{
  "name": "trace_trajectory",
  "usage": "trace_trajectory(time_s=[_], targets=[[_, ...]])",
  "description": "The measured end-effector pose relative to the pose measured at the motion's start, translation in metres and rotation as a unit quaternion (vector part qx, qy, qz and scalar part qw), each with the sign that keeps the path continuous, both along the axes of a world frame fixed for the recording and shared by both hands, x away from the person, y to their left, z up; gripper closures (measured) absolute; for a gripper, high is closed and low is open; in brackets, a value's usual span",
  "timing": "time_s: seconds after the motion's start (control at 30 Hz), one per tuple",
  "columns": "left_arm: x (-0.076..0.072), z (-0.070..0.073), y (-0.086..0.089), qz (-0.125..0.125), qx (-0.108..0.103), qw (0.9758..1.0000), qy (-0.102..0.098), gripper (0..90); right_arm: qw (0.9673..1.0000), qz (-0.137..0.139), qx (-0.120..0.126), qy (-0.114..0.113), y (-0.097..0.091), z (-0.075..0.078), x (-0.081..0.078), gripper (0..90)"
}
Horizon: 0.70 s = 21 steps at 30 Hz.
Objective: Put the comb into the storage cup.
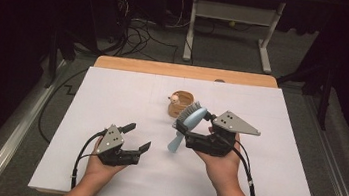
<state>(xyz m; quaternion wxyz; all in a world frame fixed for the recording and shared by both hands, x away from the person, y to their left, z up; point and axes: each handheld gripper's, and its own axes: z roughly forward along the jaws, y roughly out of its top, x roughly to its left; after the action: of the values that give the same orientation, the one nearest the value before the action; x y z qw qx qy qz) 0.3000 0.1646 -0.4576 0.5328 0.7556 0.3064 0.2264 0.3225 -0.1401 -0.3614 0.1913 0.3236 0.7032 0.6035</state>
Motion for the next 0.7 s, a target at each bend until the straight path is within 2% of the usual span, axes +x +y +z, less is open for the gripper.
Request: trace_trajectory(time_s=[0.07,0.3,0.47,0.7], targets=[[0.000,-0.001,0.001,0.000,0.004,1.0000,-0.001,18.3,1.0000,-0.004,0.001,0.001,-0.003,0.000,0.000,20.5],[0.002,-0.005,0.005,0.005,-0.003,1.0000,0.004,15.1,0.9999,-0.013,-0.006,-0.003,-0.013,-0.001,0.001,20.5],[0.002,-0.003,0.009,0.007,-0.015,0.9998,-0.003,14.0,0.9998,-0.018,-0.002,-0.005,-0.020,0.000,0.003,20.5],[0.003,-0.006,0.010,0.005,-0.009,0.9999,-0.004,9.3,0.9996,-0.025,-0.006,-0.011,-0.025,0.001,0.006,20.5]])
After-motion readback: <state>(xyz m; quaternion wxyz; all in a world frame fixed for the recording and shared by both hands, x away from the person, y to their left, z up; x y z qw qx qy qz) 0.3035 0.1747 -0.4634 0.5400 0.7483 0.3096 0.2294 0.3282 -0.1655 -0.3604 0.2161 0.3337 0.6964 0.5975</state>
